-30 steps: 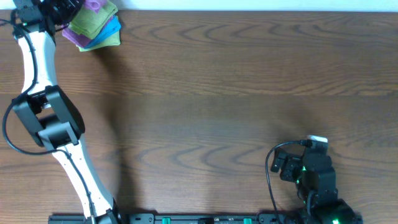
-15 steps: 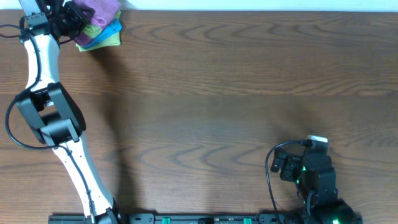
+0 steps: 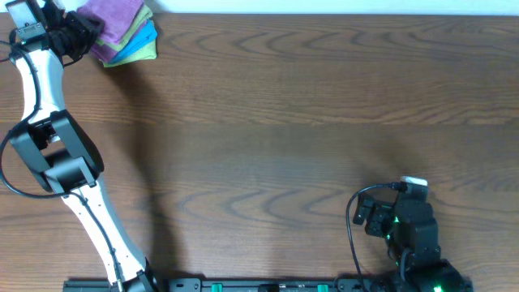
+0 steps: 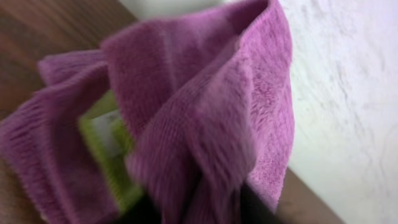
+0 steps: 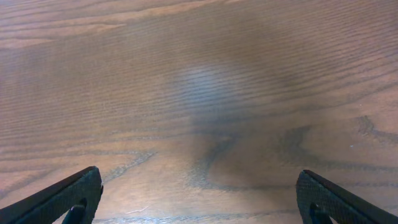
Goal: Fold the cloth
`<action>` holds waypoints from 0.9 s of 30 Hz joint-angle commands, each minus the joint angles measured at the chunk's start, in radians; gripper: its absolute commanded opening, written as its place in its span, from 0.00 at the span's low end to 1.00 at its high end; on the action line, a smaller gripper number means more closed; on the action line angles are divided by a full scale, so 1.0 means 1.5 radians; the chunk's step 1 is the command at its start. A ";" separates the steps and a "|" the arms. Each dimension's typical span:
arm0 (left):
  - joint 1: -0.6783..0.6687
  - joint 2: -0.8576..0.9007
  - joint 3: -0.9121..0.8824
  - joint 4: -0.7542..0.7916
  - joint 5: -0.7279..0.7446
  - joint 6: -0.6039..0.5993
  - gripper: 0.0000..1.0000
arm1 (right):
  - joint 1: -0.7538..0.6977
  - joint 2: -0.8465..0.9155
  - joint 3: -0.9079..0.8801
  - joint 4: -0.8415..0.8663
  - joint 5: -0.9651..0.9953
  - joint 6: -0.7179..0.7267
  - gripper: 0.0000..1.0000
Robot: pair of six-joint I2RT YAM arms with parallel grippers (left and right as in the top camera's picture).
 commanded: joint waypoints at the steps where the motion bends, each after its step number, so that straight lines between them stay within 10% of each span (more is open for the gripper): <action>1: -0.001 -0.002 0.013 -0.008 -0.029 0.008 0.77 | 0.002 -0.002 -0.003 0.002 0.007 0.009 0.99; 3: -0.001 -0.002 0.013 -0.010 -0.034 0.008 0.97 | 0.002 -0.002 -0.003 0.002 0.007 0.009 0.99; 27: 0.091 -0.014 0.015 -0.030 -0.094 -0.025 0.95 | 0.002 -0.002 -0.003 0.002 0.007 0.009 0.99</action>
